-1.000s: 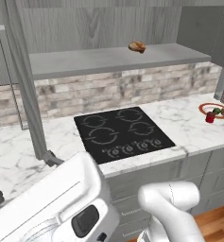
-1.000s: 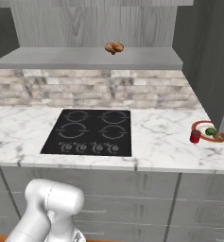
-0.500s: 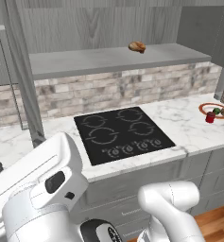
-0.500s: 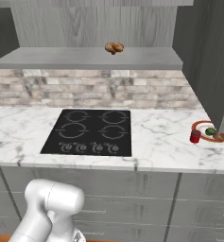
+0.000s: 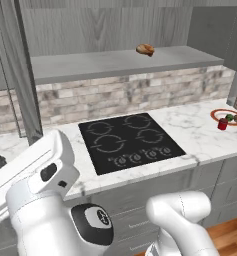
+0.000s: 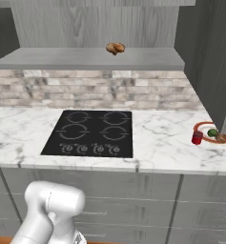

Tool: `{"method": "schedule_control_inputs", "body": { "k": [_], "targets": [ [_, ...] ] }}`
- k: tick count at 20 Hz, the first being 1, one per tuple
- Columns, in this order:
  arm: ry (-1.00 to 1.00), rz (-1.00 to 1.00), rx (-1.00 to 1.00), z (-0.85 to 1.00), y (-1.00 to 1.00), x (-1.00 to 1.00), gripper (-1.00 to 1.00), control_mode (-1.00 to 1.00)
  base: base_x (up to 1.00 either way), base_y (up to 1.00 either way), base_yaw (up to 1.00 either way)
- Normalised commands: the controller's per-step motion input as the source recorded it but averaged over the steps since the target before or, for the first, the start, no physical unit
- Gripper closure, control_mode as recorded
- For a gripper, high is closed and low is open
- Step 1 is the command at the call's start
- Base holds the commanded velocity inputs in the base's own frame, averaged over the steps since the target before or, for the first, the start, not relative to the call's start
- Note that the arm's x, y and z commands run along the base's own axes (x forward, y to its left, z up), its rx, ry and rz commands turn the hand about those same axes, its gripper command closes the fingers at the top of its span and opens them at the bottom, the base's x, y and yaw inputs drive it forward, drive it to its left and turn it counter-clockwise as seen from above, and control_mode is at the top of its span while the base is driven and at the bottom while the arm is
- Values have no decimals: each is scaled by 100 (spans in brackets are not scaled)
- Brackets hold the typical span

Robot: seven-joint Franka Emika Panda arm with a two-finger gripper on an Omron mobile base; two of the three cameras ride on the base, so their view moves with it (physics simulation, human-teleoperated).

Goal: Pick the avocado and bread from the counter and place them on the plate. Then pick the jam from the cabinet and place it next to the plate. Lastly close the cabinet door.

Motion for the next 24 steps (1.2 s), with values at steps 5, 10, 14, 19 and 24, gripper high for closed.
{"method": "schedule_control_inputs", "body": {
  "k": [5,10,14,19,24],
  "targets": [
    [-4,-7,-3,-11,24,34,-100,-100,0,0,0],
    [-8,-17,-1,-6,3,28,-100,-100,0,0,0],
    [-15,-24,2,0,-38,12,-100,-100,0,0,0],
    [-16,-24,6,0,-51,16,-100,-100,0,0,0],
    [-9,-21,15,0,-66,31,-100,-100,0,0,0]
  ]
}}
